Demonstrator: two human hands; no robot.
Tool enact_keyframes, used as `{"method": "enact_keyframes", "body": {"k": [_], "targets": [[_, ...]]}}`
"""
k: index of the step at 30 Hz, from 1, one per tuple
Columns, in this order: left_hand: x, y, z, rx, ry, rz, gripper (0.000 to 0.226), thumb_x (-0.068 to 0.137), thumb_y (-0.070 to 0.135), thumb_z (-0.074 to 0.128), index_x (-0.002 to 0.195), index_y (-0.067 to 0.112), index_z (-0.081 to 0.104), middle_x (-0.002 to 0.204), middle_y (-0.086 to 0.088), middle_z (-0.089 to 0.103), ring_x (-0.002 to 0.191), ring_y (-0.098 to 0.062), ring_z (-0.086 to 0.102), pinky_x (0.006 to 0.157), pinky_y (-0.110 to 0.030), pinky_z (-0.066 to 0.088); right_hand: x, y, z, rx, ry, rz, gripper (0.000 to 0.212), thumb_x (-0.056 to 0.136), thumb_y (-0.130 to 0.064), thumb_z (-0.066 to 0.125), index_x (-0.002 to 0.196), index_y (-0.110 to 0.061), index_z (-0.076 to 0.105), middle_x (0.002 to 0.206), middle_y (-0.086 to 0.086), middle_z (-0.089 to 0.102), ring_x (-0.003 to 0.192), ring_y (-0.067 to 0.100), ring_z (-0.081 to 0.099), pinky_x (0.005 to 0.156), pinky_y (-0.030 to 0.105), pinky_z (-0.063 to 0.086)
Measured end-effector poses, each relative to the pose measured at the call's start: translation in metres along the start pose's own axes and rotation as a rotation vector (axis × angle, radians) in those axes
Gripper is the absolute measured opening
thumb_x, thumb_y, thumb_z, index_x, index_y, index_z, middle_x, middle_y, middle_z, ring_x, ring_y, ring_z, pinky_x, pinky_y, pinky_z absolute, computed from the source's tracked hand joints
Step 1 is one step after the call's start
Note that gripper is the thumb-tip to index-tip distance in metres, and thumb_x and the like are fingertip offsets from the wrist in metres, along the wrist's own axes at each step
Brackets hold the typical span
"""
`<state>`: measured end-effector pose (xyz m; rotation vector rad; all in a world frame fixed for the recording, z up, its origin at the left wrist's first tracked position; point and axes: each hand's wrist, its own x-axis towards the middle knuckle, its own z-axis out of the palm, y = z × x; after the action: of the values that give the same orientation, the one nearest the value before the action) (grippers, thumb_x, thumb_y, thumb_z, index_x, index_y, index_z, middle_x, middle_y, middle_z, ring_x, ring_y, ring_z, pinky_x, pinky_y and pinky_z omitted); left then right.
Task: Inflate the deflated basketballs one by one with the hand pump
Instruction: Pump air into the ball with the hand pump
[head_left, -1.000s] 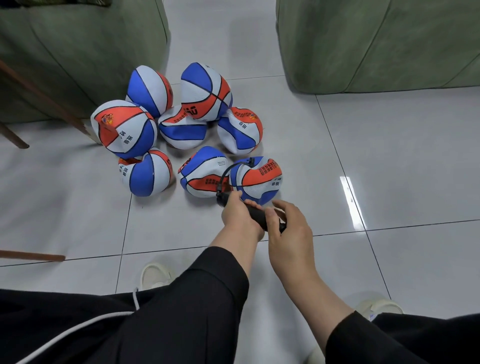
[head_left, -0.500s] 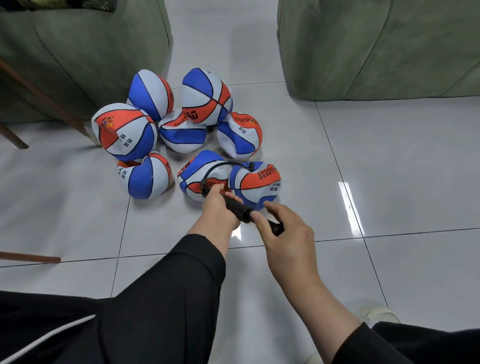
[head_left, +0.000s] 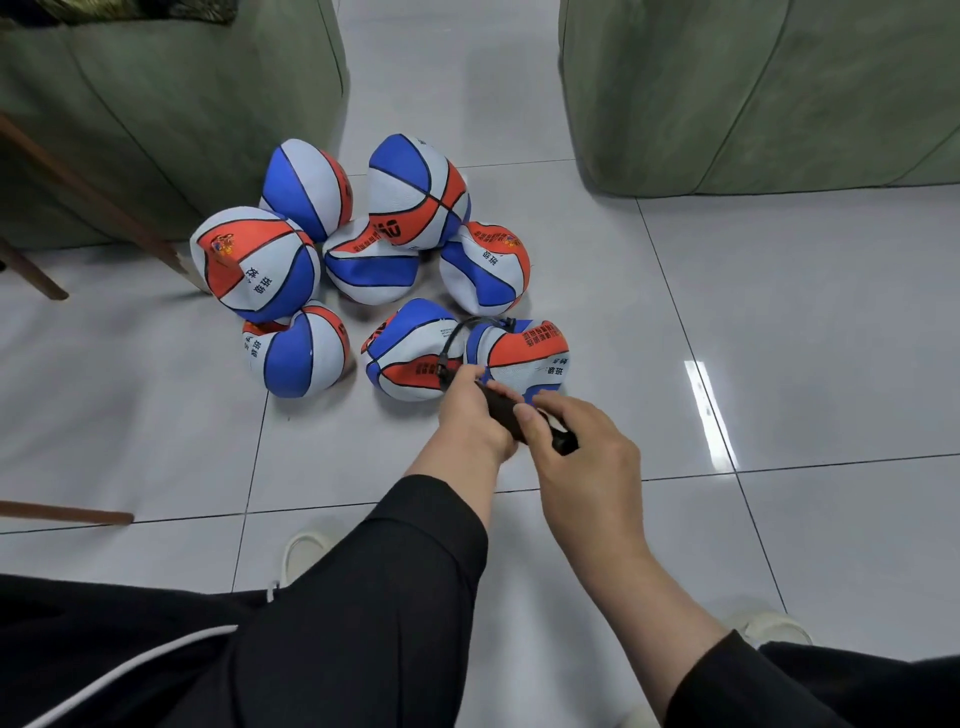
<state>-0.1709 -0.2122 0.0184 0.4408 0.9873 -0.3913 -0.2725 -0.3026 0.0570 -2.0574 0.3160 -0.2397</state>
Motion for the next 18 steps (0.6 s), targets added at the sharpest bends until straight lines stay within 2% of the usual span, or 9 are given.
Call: {"method": "enact_keyframes", "body": {"k": [2, 5, 7, 9, 11, 12, 14, 16, 18], "targets": [[0.005, 0.016, -0.003, -0.021, 0.054, 0.037, 0.028, 0.092, 0.016, 0.065, 0.069, 0.016, 0.049, 0.047, 0.007, 0.049, 0.036, -0.008, 0.046, 0.05, -0.021, 0.048, 0.001, -0.004, -0.004, 0.0, -0.018, -0.007, 0.031, 0.091, -0.039, 0.071, 0.116, -0.02, 0.074, 0.103, -0.018, 0.068, 0.096, -0.006, 0.059, 0.082, 0.003, 0.042], [0.009, 0.027, -0.006, -0.015, 0.086, 0.084, 0.024, 0.093, 0.014, 0.066, 0.072, 0.013, 0.053, 0.049, 0.005, 0.052, 0.038, -0.009, 0.048, 0.058, -0.021, 0.05, 0.001, -0.005, -0.003, 0.027, -0.19, 0.128, 0.054, 0.085, -0.059, 0.069, 0.129, -0.03, 0.063, 0.114, -0.019, 0.065, 0.104, -0.002, 0.061, 0.09, 0.015, 0.049], [0.01, 0.027, -0.006, 0.035, 0.102, 0.09, 0.017, 0.09, 0.016, 0.069, 0.078, 0.012, 0.058, 0.054, 0.004, 0.056, 0.044, -0.01, 0.051, 0.062, -0.024, 0.056, 0.004, -0.004, -0.002, 0.125, -0.218, 0.258, 0.061, 0.08, -0.074, 0.057, 0.123, -0.031, 0.063, 0.102, -0.019, 0.068, 0.096, 0.004, 0.068, 0.088, 0.032, 0.058], [0.009, 0.028, -0.008, 0.041, 0.107, 0.075, 0.013, 0.088, 0.018, 0.072, 0.087, 0.013, 0.061, 0.056, 0.004, 0.058, 0.044, -0.01, 0.052, 0.05, -0.023, 0.053, 0.006, -0.001, 0.0, 0.139, -0.211, 0.315, 0.052, 0.088, -0.071, 0.046, 0.11, -0.029, 0.066, 0.092, -0.016, 0.069, 0.088, 0.009, 0.07, 0.084, 0.041, 0.06], [0.009, 0.024, -0.009, 0.047, 0.088, 0.067, 0.013, 0.088, 0.019, 0.072, 0.085, 0.014, 0.06, 0.055, 0.006, 0.057, 0.041, -0.008, 0.05, 0.044, -0.021, 0.048, 0.003, -0.002, 0.002, 0.069, -0.212, 0.287, 0.04, 0.1, -0.057, 0.042, 0.11, -0.026, 0.064, 0.098, -0.013, 0.068, 0.092, 0.006, 0.065, 0.085, 0.032, 0.057], [0.007, 0.018, -0.007, 0.057, 0.065, 0.059, 0.016, 0.089, 0.02, 0.07, 0.08, 0.014, 0.058, 0.053, 0.007, 0.055, 0.039, -0.007, 0.049, 0.044, -0.02, 0.047, 0.002, -0.003, 0.003, 0.038, -0.201, 0.264, 0.039, 0.103, -0.052, 0.041, 0.118, -0.024, 0.063, 0.108, -0.009, 0.067, 0.098, 0.005, 0.063, 0.088, 0.027, 0.054], [0.0, 0.002, -0.001, 0.067, 0.026, 0.046, 0.025, 0.093, 0.02, 0.065, 0.071, 0.014, 0.054, 0.052, 0.006, 0.053, 0.038, -0.007, 0.047, 0.046, -0.018, 0.047, 0.002, -0.005, 0.006, 0.008, -0.151, 0.23, 0.046, 0.103, -0.05, 0.041, 0.137, -0.021, 0.056, 0.128, -0.007, 0.059, 0.114, 0.01, 0.059, 0.095, 0.027, 0.048], [-0.006, -0.012, 0.002, 0.058, 0.03, 0.06, 0.029, 0.096, 0.018, 0.061, 0.069, 0.012, 0.054, 0.054, 0.004, 0.053, 0.039, -0.009, 0.049, 0.05, -0.021, 0.05, 0.005, -0.006, 0.007, -0.002, -0.114, 0.219, 0.049, 0.103, -0.048, 0.042, 0.143, -0.021, 0.051, 0.128, -0.009, 0.052, 0.117, 0.01, 0.055, 0.094, 0.024, 0.043], [-0.007, -0.016, -0.003, 0.033, 0.053, 0.067, 0.034, 0.098, 0.016, 0.059, 0.066, 0.013, 0.051, 0.047, 0.005, 0.048, 0.033, -0.008, 0.045, 0.046, -0.019, 0.05, 0.006, -0.003, 0.008, -0.038, -0.148, 0.228, 0.047, 0.104, -0.047, 0.044, 0.141, -0.02, 0.054, 0.128, -0.008, 0.055, 0.112, 0.008, 0.054, 0.091, 0.022, 0.041]]}}
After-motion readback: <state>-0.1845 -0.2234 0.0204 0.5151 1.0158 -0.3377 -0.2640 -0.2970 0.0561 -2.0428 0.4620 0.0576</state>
